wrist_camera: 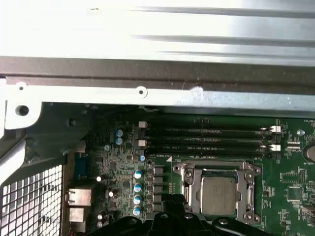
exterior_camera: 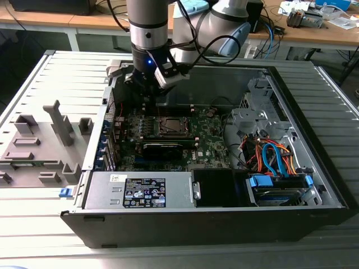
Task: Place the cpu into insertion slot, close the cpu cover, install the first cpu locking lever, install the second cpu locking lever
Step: 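Install the first cpu locking lever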
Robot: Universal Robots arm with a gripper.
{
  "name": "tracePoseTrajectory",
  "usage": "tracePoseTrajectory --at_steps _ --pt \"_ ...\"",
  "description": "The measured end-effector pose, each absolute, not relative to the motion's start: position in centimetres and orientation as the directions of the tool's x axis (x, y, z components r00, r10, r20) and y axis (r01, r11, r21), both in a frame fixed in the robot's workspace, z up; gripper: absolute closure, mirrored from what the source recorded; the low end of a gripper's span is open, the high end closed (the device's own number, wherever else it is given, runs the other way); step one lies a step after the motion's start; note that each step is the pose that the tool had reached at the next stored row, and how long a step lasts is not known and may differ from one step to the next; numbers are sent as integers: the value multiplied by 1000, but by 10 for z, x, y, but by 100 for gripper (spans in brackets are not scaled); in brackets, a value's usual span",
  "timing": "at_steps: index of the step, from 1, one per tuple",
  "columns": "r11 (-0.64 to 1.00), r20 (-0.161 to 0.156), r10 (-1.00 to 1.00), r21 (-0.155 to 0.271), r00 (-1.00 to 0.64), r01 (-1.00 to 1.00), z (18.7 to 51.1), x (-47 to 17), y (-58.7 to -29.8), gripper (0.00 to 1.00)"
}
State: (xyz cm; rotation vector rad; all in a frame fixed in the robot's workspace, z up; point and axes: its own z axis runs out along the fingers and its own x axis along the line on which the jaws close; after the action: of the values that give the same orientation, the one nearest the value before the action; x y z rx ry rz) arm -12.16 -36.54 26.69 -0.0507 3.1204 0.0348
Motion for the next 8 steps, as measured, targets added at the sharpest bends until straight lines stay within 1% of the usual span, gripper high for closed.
tracePoseTrajectory --at_steps 8 --pt "999 -21 -32 23 -999 -33 263 -122 -353 89"
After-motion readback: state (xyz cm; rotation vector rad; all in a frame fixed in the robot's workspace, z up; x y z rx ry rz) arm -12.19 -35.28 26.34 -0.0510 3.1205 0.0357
